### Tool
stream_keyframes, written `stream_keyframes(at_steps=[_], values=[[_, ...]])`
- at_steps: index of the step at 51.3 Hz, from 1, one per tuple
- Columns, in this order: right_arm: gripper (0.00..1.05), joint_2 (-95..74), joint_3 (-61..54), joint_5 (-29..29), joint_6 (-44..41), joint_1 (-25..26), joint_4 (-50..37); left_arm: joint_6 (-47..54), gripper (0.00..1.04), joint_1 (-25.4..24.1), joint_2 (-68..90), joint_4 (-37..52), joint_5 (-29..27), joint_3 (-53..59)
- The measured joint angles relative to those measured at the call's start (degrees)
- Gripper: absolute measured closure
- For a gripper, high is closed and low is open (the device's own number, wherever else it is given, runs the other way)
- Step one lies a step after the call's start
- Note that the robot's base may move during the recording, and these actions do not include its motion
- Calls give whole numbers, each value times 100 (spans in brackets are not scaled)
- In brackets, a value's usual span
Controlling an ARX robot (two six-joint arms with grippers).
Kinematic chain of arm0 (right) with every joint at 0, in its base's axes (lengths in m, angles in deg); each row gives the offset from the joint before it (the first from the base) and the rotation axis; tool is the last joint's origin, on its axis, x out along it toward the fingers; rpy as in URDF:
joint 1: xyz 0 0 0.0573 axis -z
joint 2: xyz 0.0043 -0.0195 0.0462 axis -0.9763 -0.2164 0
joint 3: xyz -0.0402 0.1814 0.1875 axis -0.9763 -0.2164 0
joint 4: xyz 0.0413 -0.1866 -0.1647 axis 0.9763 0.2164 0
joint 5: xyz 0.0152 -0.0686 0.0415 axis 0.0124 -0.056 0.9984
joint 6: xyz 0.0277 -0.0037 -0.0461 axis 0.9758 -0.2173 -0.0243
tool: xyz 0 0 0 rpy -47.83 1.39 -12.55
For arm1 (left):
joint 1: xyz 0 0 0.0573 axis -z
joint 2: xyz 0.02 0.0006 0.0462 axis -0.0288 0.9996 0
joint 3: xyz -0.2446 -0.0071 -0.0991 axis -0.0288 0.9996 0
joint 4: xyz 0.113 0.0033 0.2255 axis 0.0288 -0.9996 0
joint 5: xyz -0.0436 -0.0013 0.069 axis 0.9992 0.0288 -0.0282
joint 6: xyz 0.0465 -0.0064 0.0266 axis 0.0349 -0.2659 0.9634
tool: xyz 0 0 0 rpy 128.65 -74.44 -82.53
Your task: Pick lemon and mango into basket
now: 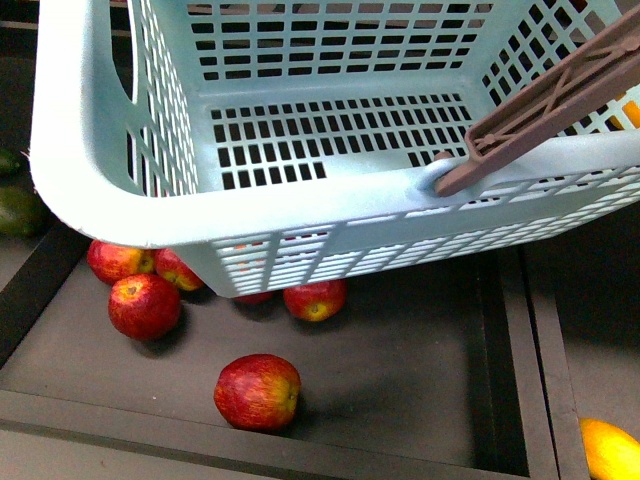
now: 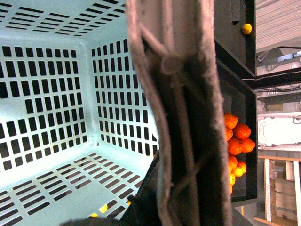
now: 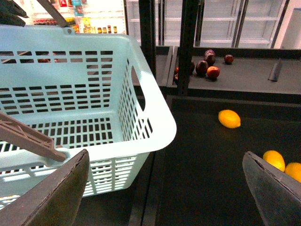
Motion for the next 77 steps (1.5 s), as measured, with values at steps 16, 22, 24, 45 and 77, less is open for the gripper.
stream_keyframes(at_steps=[16,22,24,45,77], values=[[9,-1239,448,-2063,1220,-90,1078,57,100,-24,0,-2,-74,-2],[9,-2581,555,-1045,1158,1349,-295,55,100,-24,0,-2,-50,-2],[9,-3351,673,-588,870,1945,-1019,57,100,-17,0,-2,-39,-4],[9,-10126,3206,1552,-2758,4214,-3873,70,100,-24,0,-2,-46,-4],[9,-12948,5246,2308,-7246,4264,-1416,70,100,-24,0,-2,-42,-4]])
